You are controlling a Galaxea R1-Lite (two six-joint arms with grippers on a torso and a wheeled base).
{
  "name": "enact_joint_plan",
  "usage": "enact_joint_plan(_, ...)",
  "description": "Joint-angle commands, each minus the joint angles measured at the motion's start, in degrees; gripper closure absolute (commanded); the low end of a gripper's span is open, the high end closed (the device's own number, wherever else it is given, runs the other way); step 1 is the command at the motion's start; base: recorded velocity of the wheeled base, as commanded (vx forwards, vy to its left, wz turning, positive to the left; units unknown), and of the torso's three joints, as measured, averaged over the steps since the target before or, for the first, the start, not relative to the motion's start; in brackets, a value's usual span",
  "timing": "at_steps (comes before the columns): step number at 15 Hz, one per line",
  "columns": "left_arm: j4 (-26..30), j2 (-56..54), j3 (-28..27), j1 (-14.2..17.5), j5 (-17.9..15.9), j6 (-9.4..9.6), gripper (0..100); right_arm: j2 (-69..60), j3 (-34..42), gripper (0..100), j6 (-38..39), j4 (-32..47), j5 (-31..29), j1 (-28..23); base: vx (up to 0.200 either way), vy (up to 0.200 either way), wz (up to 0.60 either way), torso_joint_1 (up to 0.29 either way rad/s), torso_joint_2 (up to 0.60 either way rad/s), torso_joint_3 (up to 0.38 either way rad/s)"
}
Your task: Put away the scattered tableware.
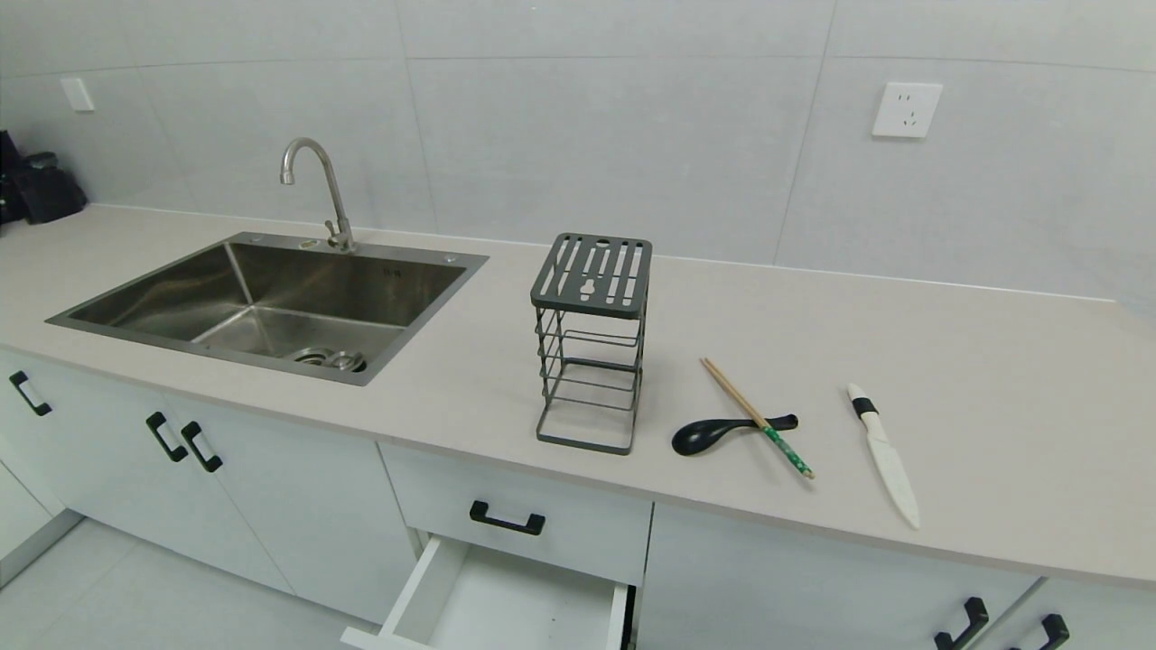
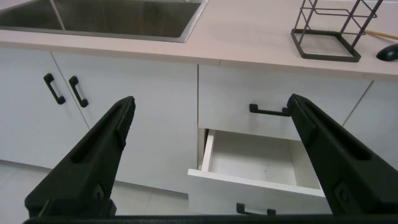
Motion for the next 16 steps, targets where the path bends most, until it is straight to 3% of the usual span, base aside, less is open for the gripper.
enact_joint_plan(1,0.0,0.1,0.0,0.0,0.0,0.00,0,10.0,-5.0,0,-0.5,-1.2,3.0,2.0,0.000,0.000,0.00,0.000,0.00,0.000)
enact_joint_plan(2,0.0,0.1,0.0,0.0,0.0,0.00,0,15.1,-6.5,0,-0.9,-1.2,6.1,3.9,0.000,0.000,0.00,0.000,0.00,0.000)
enact_joint_plan(7,0.0,0.1,0.0,0.0,0.0,0.00,0,23.9,-8.8,0,-0.8,-1.1,10.3,8.4,0.000,0.000,0.00,0.000,0.00,0.000)
enact_joint_plan(11,0.0,0.1,0.0,0.0,0.0,0.00,0,30.2,-9.1,0,-0.9,-0.5,9.8,14.3,0.000,0.000,0.00,0.000,0.00,0.000)
enact_joint_plan(14,0.0,0.1,0.0,0.0,0.0,0.00,0,39.9,-13.0,0,-1.0,0.2,9.6,15.9,0.000,0.000,0.00,0.000,0.00,0.000)
enact_joint_plan(16,0.0,0.1,0.0,0.0,0.0,0.00,0,48.1,-14.7,0,-1.1,0.1,7.8,20.1,0.000,0.000,0.00,0.000,0.00,0.000)
